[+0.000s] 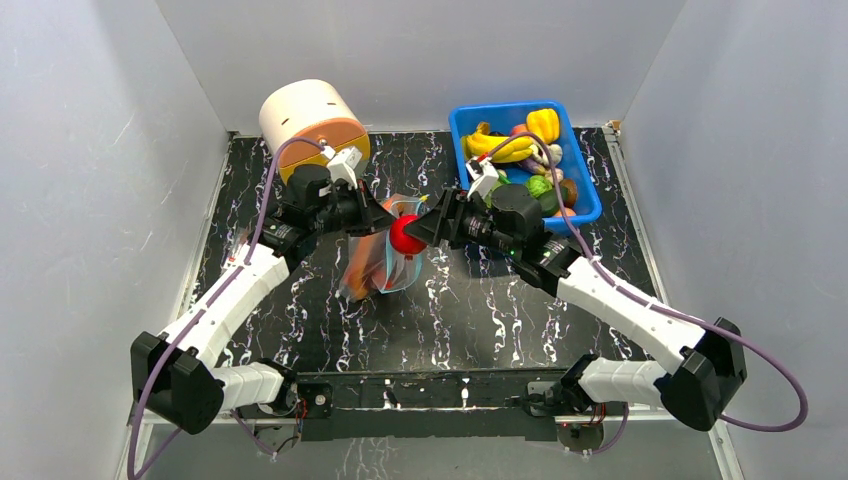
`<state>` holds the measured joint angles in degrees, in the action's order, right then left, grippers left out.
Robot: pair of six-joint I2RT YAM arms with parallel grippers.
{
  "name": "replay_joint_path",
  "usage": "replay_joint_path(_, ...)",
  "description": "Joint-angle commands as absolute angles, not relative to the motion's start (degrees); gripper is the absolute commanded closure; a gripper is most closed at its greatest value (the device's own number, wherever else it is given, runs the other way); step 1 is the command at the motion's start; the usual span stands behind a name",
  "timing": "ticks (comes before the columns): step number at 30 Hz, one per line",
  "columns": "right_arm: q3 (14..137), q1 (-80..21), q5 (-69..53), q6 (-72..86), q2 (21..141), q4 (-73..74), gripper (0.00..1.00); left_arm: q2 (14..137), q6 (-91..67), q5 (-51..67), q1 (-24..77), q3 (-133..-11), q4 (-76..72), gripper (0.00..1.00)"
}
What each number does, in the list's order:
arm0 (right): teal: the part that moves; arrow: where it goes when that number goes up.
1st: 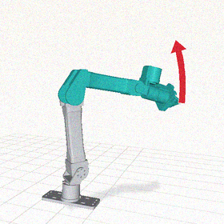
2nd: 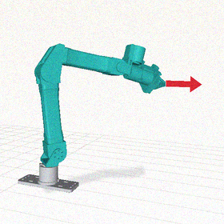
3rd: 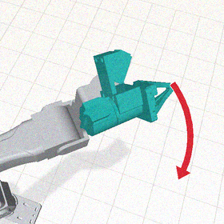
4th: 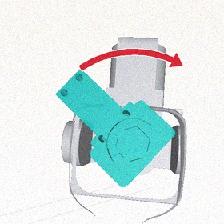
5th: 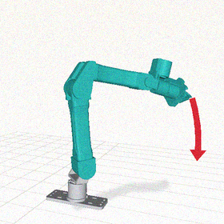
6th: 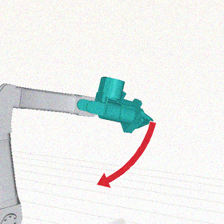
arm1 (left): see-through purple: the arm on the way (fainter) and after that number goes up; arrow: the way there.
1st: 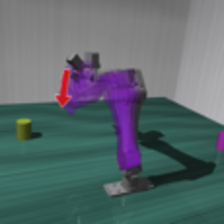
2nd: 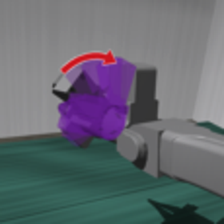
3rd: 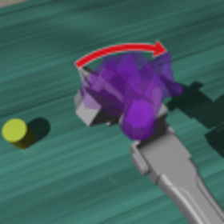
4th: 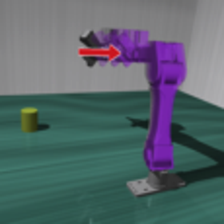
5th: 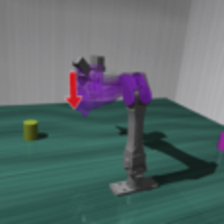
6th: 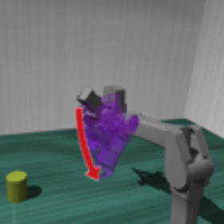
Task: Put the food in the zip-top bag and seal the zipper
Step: Place the fake fruit in the zipper food storage bag.
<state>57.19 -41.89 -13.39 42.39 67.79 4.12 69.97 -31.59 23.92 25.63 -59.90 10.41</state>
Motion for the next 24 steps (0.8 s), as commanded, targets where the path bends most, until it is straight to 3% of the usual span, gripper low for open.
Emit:
replay_joint_path(1,55.98,-42.07,-11.86,45.17,69.4,-0.16,0.7,68.21,-33.15,28.21,25.73,-59.91,7.57,1.0)
replay_joint_path(24,52.58,-42.19,-7.01,47.13,74.21,-0.44,0.67,66.38,-33.18,30.69,25.75,-60.49,9.25,1.0)
